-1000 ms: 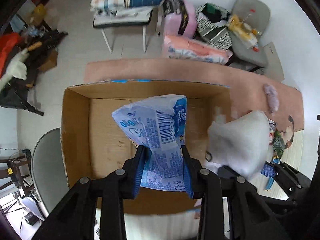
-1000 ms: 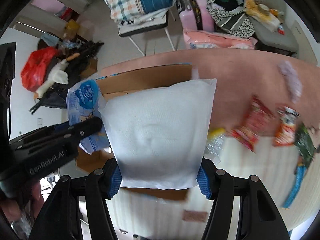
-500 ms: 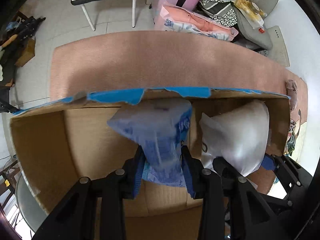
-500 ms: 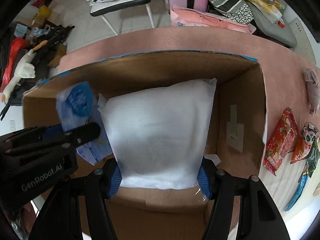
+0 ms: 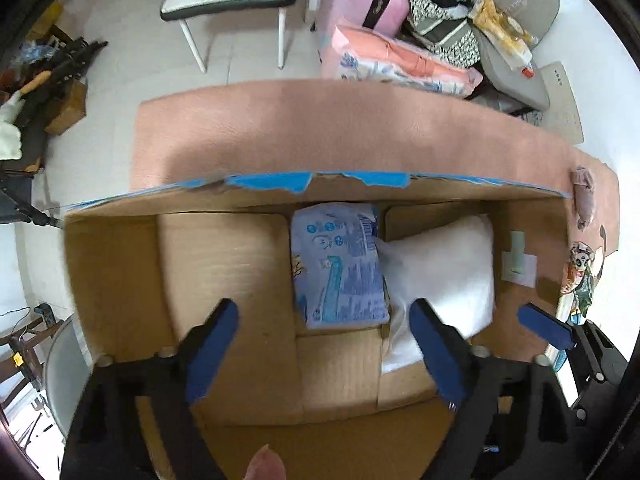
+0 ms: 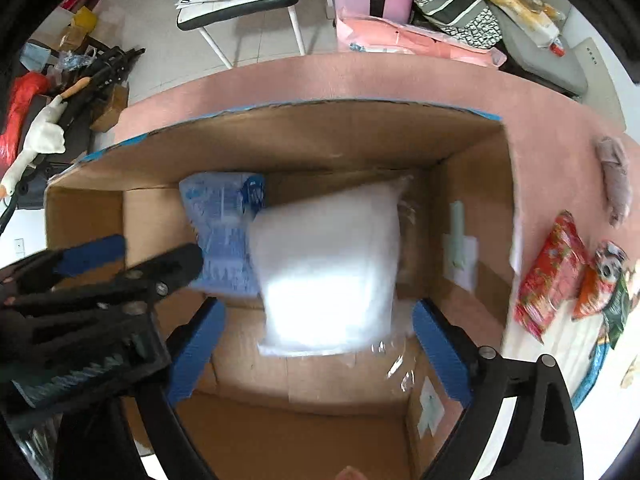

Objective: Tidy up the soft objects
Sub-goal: 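Carry both packs into the cardboard box and open both tools, then grasp the red wet-wipe pack with left tool while right tool grasps green Deeyeo pack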

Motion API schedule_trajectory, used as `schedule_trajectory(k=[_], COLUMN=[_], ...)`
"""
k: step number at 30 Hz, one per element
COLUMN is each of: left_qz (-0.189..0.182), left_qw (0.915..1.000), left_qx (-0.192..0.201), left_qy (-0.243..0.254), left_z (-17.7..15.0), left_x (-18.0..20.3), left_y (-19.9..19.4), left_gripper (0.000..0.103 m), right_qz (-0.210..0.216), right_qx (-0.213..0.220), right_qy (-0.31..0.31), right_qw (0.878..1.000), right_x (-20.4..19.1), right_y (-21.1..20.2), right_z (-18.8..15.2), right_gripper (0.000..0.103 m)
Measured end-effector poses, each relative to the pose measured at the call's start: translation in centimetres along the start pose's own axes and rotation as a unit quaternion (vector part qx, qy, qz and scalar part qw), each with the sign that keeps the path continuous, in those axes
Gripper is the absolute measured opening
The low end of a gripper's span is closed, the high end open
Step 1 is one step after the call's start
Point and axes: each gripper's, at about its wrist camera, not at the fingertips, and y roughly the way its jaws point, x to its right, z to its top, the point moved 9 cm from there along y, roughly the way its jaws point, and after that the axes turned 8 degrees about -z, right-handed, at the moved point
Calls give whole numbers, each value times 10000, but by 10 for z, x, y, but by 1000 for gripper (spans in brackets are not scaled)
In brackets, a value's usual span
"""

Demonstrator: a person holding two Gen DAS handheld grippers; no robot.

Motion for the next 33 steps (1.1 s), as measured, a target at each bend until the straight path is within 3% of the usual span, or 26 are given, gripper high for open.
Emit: schedule_trajectory(k=[8, 15, 20, 23, 28, 30, 33], left_qz=[53, 374, 613, 713, 655, 637, 378], left_qw=[9988, 9933, 9848, 9768, 9659, 9678, 9779], left_qx=[484, 1097, 1596, 1965, 2328, 2161, 1596], left_qy=[-43, 48, 299, 467, 921, 1123, 1300], left_z=[-35, -71, -90, -93, -78, -69, -51], left_x=[-3, 6, 39, 75, 158, 191, 233], left_y=[-45, -80, -106, -124, -134, -118, -73], left_gripper=[90, 90, 90, 90, 90, 90, 90], right_qz=[-179, 143, 544, 662, 483, 127, -546], right_qx=[517, 1013, 1302, 1461, 1658, 1584, 1432], right_qy=[-184, -229, -232, -156, 230, 323, 353], right_qw=[9983, 9945, 9897, 9869, 9847, 9868, 9876], right_x=[-1, 0, 18, 50, 148, 202, 277], right_y=[-49, -82, -105, -122, -143, -140, -125], right_z=[-49, -91, -114, -121, -119, -116, -106], right_gripper=[103, 103, 103, 103, 103, 103, 103])
